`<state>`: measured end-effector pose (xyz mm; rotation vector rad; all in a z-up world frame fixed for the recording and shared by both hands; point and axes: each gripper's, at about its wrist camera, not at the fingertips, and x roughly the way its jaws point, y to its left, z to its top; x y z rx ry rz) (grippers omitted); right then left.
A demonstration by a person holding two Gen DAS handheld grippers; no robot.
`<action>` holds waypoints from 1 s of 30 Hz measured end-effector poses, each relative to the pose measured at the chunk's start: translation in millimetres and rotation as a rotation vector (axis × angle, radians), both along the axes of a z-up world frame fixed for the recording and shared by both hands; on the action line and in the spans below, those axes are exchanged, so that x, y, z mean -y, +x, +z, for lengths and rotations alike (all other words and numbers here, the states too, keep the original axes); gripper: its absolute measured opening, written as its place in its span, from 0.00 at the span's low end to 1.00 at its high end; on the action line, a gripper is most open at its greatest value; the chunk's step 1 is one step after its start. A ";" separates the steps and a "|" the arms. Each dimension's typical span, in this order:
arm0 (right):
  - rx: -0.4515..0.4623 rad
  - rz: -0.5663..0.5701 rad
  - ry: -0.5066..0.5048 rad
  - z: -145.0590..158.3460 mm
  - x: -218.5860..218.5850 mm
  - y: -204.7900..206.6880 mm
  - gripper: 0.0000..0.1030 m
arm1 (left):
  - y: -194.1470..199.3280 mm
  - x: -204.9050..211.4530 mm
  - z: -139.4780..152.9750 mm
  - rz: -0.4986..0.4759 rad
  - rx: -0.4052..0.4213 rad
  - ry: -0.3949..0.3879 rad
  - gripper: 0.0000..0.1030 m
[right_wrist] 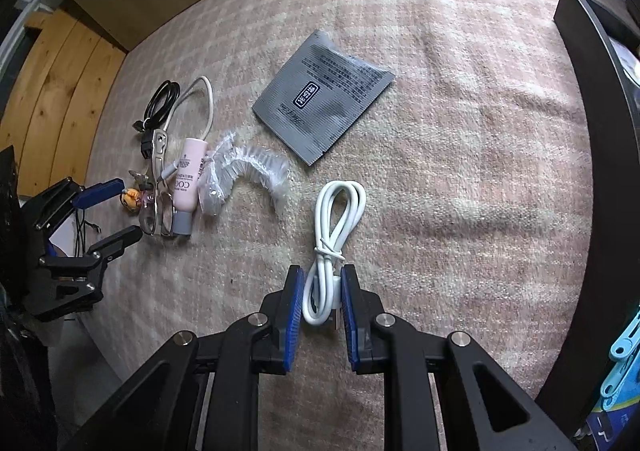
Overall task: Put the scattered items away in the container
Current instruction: 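Grasp the white USB cable with the right gripper while the left grasps the orange toy figure, then carry the cable and toy over the black container and open both grippers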
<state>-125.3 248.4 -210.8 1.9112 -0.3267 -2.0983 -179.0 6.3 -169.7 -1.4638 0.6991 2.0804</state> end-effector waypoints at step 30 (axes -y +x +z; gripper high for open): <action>-0.016 0.011 -0.044 2.3 2.5 19.0 0.12 | 23.9 8.1 13.8 0.128 0.034 0.047 0.27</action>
